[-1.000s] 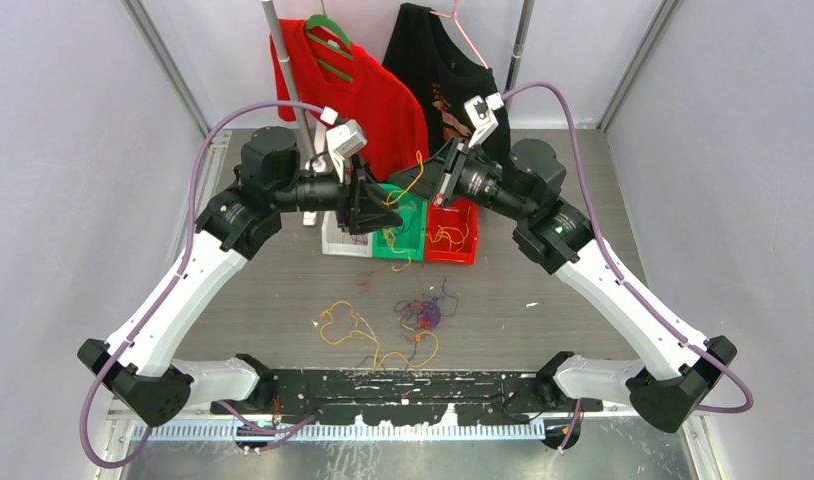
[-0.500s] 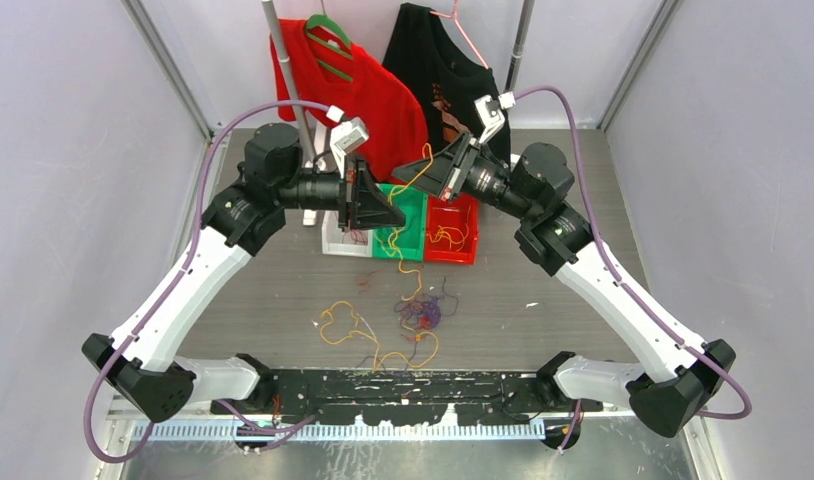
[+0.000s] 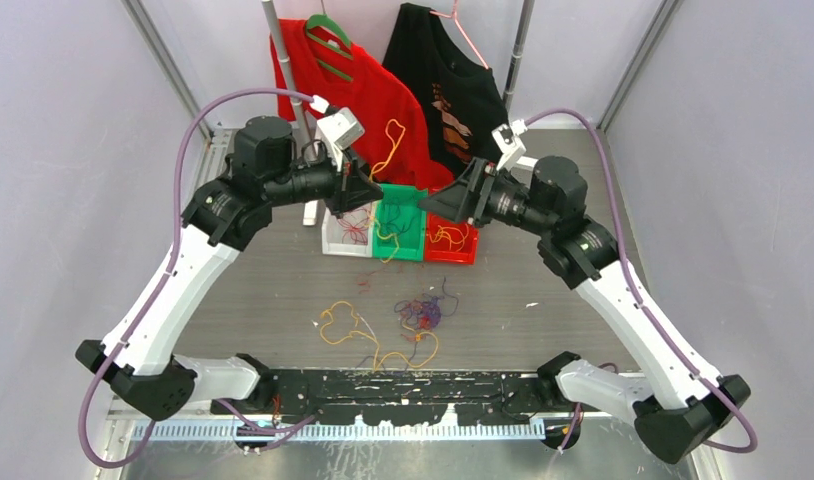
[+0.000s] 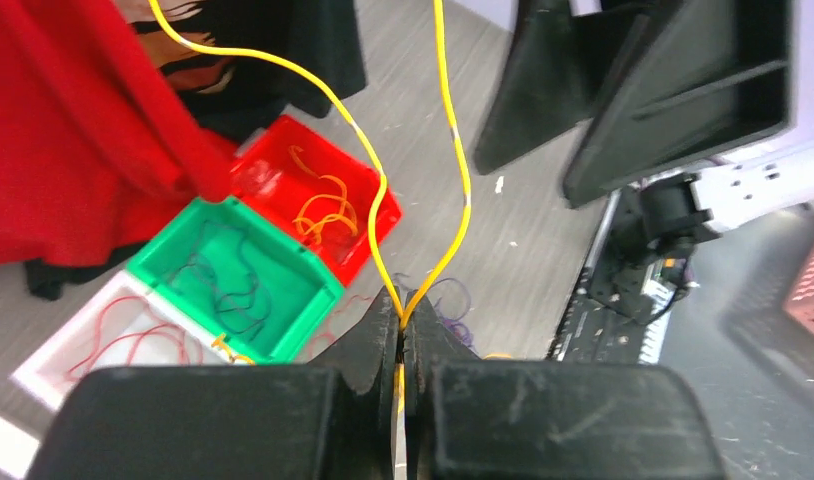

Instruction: Untangle the cables

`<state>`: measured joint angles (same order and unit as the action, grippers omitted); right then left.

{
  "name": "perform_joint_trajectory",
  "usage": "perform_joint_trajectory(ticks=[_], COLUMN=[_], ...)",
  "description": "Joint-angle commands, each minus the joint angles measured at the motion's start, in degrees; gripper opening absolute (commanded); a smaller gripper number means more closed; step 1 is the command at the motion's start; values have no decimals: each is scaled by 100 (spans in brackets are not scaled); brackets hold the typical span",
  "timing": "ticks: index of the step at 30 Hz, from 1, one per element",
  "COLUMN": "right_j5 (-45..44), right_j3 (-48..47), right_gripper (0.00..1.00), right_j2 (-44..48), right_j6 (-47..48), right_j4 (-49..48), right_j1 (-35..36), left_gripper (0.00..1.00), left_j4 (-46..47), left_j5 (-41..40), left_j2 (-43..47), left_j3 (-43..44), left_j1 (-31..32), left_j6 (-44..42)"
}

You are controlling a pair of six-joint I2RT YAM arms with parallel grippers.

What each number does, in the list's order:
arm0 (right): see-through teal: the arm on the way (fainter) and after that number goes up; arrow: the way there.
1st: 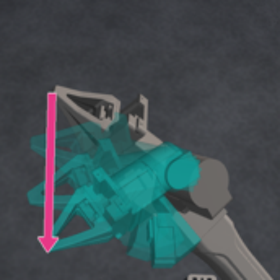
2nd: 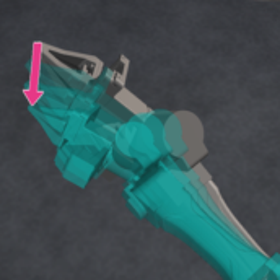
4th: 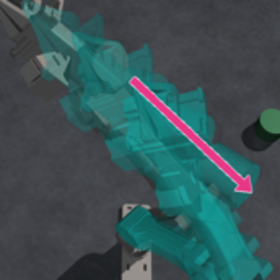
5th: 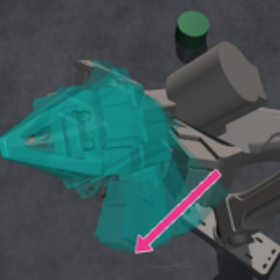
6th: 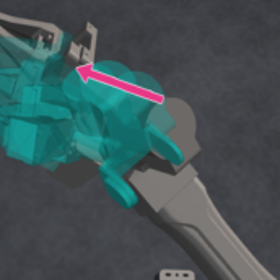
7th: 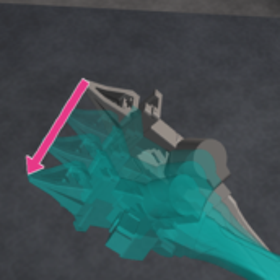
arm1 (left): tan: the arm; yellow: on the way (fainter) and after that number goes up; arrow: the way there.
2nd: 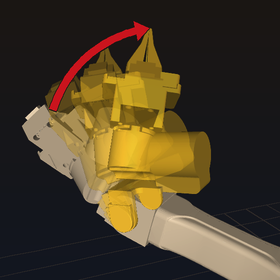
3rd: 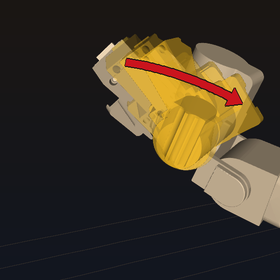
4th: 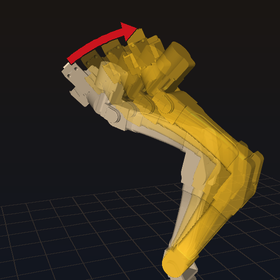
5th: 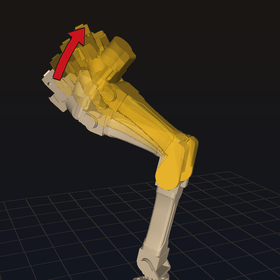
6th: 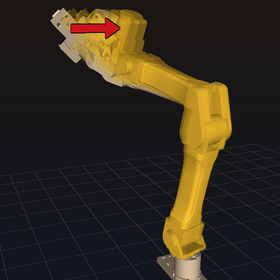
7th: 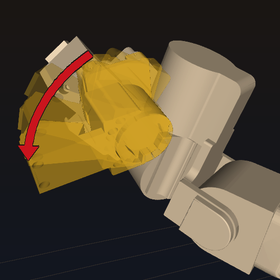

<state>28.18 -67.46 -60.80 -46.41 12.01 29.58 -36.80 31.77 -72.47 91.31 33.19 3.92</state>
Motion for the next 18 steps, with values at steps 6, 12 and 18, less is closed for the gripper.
perform_joint_trajectory(ticks=[6,12,18], right_j5=[1333,1873,2759], right_j3=[-543,-1663,-1731], right_gripper=[69,78,75], right_j2=[605,-138,-682], right_j6=[1224,1362,1068], right_j4=[259,426,-162], right_j1=[-57,-58,-57], left_gripper=[0,0,0], left_j4=[-1791,-2921,-3734], left_j5=[65,413,656], left_j2=[-222,-186,-128], left_j3=[463,570,612], left_j1=[90,491,881], left_j6=[-2335,-3453,-4090])
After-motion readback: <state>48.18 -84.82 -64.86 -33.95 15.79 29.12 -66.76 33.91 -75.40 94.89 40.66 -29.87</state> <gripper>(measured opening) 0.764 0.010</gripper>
